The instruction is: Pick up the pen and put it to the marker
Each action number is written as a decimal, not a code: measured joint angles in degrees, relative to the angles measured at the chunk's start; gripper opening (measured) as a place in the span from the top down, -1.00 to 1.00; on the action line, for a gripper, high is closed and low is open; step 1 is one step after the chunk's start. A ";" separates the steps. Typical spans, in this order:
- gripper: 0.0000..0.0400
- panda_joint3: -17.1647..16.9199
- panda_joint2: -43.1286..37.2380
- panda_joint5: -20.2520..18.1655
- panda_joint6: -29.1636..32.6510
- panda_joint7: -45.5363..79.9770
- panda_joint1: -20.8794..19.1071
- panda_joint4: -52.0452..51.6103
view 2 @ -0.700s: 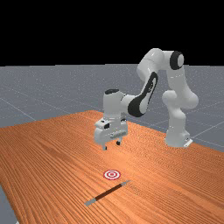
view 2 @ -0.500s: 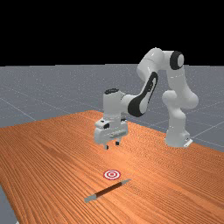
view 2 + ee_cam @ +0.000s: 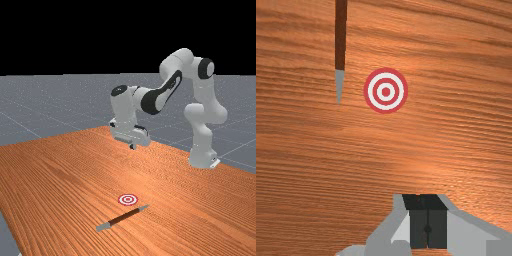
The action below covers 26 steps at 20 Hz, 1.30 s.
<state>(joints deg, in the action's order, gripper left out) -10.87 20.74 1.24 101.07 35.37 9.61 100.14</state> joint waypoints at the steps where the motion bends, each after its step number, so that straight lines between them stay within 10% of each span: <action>1: 0.99 -0.05 0.54 -0.49 -0.36 0.74 -0.09 -0.69; 7: 1.00 1.05 9.20 -3.67 0.85 4.81 0.13 -11.09; 9: -0.14 1.70 15.20 -5.38 0.72 5.69 -0.47 -18.91; 12: -0.81 2.68 20.83 -6.41 1.95 6.37 -0.34 -24.29; 26: -1.00 4.85 41.09 -8.82 6.84 8.65 -0.74 -41.29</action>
<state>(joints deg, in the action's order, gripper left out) -6.02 61.83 -7.59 107.90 44.02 8.87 58.85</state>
